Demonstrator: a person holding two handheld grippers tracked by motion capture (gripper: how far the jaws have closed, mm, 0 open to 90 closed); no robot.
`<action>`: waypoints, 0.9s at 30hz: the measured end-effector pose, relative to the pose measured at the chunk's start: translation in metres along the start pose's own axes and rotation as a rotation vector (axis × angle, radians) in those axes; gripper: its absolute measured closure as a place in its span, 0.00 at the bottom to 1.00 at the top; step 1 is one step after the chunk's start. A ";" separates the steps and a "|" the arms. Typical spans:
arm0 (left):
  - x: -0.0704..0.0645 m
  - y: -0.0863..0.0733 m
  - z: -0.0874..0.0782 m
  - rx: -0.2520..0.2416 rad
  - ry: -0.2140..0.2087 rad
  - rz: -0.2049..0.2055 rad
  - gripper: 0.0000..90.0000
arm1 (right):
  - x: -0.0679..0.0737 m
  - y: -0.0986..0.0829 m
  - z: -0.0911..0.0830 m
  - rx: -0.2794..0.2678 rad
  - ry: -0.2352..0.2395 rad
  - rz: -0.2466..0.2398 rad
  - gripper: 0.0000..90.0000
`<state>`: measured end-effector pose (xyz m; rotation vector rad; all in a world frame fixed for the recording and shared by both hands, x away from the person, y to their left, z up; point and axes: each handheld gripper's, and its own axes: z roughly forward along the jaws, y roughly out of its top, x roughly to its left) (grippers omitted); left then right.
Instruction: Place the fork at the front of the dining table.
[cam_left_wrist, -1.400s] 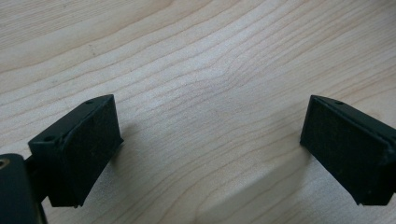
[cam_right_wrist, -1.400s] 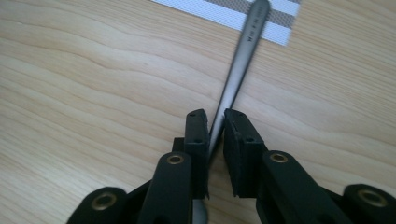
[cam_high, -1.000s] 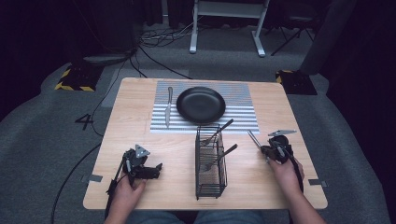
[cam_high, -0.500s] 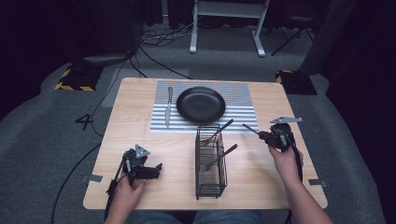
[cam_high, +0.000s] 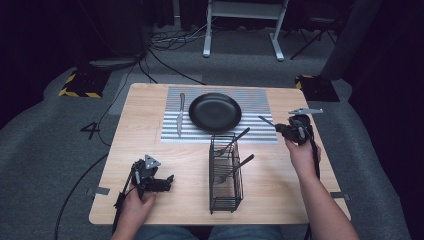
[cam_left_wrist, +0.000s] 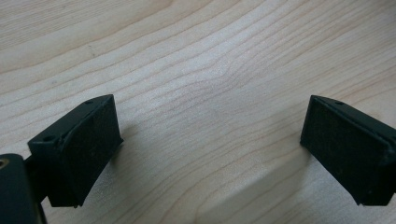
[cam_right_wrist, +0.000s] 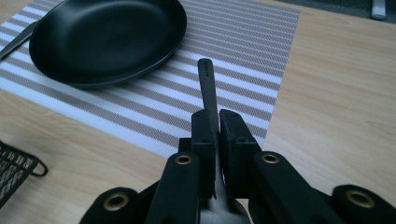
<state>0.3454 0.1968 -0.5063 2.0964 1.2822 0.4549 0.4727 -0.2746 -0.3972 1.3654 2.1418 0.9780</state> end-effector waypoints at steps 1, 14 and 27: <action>0.000 0.001 0.000 0.001 0.000 0.006 0.05 | 0.000 0.003 0.001 -0.002 -0.004 -0.001 0.94; 0.001 0.005 0.004 0.002 -0.001 0.006 0.05 | -0.010 0.035 0.031 -0.022 -0.031 0.084 0.94; 0.001 0.003 0.002 0.003 -0.004 0.006 0.05 | -0.012 0.061 0.087 0.002 -0.100 0.092 0.94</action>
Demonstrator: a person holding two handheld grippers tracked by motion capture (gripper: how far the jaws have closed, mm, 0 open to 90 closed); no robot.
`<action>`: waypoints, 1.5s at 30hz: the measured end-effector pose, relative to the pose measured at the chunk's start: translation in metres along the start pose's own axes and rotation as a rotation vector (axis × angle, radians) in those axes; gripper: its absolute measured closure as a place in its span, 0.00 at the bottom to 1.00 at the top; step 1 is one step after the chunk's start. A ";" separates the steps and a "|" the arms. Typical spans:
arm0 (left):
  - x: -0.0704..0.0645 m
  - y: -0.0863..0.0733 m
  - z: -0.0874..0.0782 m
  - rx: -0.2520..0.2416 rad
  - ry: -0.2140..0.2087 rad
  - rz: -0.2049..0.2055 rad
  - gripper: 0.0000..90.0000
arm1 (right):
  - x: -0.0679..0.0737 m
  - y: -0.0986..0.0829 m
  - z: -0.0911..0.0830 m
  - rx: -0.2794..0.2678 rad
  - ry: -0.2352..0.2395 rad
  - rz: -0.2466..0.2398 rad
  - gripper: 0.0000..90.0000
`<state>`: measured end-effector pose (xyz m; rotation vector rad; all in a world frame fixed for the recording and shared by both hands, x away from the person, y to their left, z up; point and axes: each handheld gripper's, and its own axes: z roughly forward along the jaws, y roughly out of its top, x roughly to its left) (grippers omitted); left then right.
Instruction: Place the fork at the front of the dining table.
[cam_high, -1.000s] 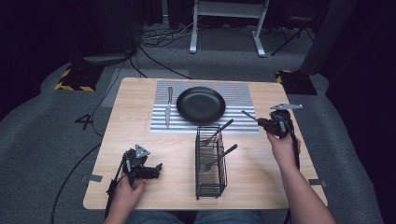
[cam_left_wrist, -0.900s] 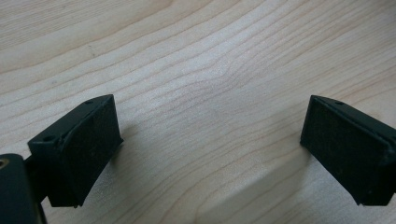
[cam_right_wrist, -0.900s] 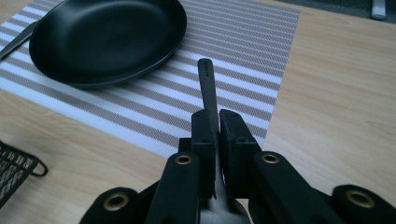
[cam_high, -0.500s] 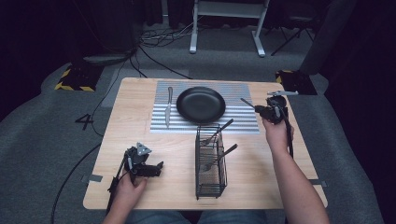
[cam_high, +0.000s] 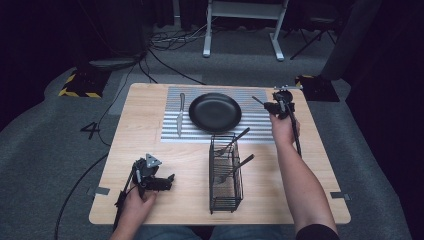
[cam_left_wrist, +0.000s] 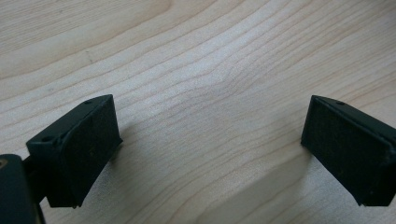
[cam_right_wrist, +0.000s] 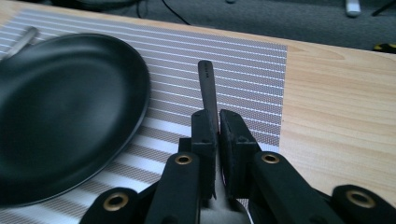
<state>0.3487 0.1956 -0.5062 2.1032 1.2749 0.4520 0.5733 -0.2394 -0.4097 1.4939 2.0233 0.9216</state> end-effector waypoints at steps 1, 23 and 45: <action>0.000 0.000 0.000 0.001 -0.001 0.002 0.05 | 0.001 0.001 0.006 0.018 -0.015 -0.006 0.94; 0.000 0.001 0.001 0.003 -0.004 0.002 0.05 | 0.007 -0.015 0.066 0.150 -0.058 0.089 0.94; 0.000 0.001 0.001 -0.002 -0.004 0.002 0.05 | 0.013 -0.018 0.072 0.216 0.037 0.099 0.84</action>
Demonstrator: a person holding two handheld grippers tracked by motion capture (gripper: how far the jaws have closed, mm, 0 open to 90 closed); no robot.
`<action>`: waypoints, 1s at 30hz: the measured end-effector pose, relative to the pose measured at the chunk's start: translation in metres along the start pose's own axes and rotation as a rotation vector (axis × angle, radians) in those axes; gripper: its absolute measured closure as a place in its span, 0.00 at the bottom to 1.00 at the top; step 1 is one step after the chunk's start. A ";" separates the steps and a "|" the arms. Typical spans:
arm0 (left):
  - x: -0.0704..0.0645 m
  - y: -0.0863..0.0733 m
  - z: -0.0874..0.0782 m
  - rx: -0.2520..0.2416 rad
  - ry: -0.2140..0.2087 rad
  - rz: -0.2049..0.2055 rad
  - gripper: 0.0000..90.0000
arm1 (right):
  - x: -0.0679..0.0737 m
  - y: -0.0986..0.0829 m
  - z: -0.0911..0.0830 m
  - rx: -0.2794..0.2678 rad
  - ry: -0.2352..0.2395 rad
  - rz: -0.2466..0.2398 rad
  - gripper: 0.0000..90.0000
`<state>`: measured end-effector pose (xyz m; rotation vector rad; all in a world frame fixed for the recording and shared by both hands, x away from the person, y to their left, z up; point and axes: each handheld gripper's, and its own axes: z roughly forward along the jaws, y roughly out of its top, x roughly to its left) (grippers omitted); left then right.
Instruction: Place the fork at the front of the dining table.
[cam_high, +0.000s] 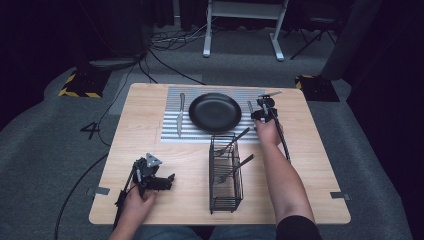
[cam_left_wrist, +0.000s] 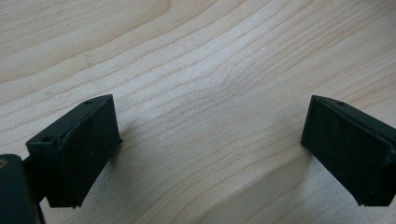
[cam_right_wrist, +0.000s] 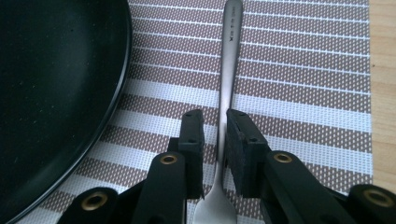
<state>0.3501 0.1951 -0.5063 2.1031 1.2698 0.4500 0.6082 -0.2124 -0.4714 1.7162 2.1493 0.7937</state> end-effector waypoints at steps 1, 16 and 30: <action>0.000 0.000 0.000 0.000 0.000 0.000 0.05 | 0.000 0.000 0.000 0.003 0.005 0.001 0.83; 0.000 0.000 0.000 0.002 0.000 0.000 0.05 | 0.012 0.001 -0.042 -0.102 0.008 -0.112 0.75; 0.000 -0.001 -0.001 0.004 0.001 0.001 0.05 | -0.014 -0.041 -0.109 -0.189 0.133 -0.151 0.54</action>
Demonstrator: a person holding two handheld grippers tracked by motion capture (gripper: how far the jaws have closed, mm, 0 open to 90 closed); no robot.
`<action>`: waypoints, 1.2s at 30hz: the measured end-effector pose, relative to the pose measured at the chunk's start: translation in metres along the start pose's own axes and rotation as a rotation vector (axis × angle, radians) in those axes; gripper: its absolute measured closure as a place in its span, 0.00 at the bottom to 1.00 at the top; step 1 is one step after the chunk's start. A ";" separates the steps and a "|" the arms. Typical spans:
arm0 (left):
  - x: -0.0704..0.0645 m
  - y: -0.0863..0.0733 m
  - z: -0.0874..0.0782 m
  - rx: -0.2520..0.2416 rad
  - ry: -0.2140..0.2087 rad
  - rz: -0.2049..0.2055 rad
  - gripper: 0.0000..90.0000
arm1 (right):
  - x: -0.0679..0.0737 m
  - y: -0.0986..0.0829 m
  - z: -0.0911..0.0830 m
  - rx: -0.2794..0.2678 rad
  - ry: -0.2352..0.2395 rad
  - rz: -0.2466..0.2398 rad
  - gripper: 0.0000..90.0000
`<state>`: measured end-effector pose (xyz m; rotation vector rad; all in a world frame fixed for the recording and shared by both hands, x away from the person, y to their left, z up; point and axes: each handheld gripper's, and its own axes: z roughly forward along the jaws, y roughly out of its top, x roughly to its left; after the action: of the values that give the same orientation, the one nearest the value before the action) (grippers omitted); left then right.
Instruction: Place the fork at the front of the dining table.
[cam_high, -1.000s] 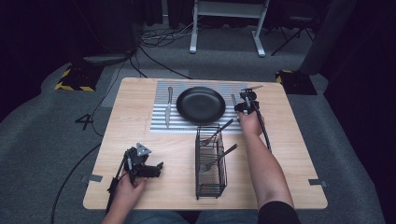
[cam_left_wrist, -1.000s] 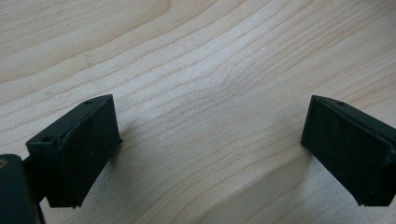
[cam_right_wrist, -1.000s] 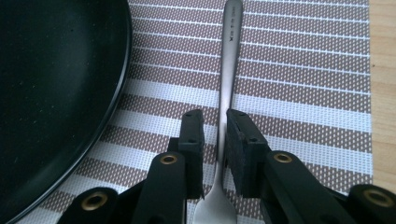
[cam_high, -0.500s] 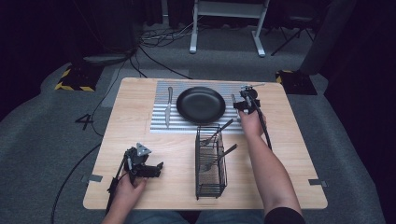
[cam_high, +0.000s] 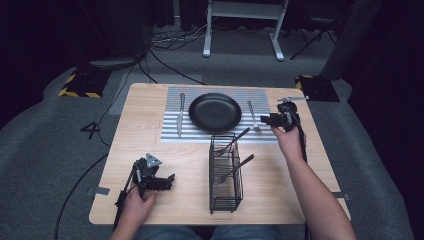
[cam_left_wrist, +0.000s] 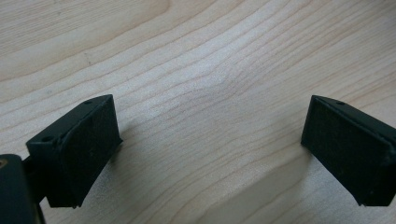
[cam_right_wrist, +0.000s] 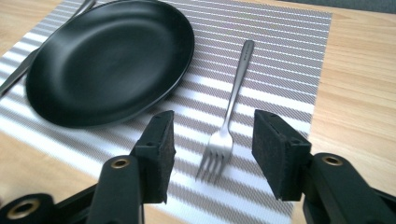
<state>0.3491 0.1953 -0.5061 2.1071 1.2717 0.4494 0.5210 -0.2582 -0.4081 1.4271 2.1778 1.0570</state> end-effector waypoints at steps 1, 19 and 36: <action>0.000 0.000 0.000 0.000 0.001 0.002 0.05 | -0.001 -0.005 -0.013 -0.024 0.026 -0.007 0.51; -0.002 -0.004 -0.003 -0.001 0.010 -0.012 0.05 | -0.007 -0.078 -0.102 -0.156 0.107 -0.103 0.41; -0.002 -0.004 -0.003 -0.001 0.011 -0.013 0.05 | -0.037 -0.176 -0.120 -0.170 0.052 -0.168 0.38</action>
<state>0.3436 0.1961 -0.5062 2.0974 1.2902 0.4560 0.3489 -0.3784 -0.4613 1.1337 2.1418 1.1964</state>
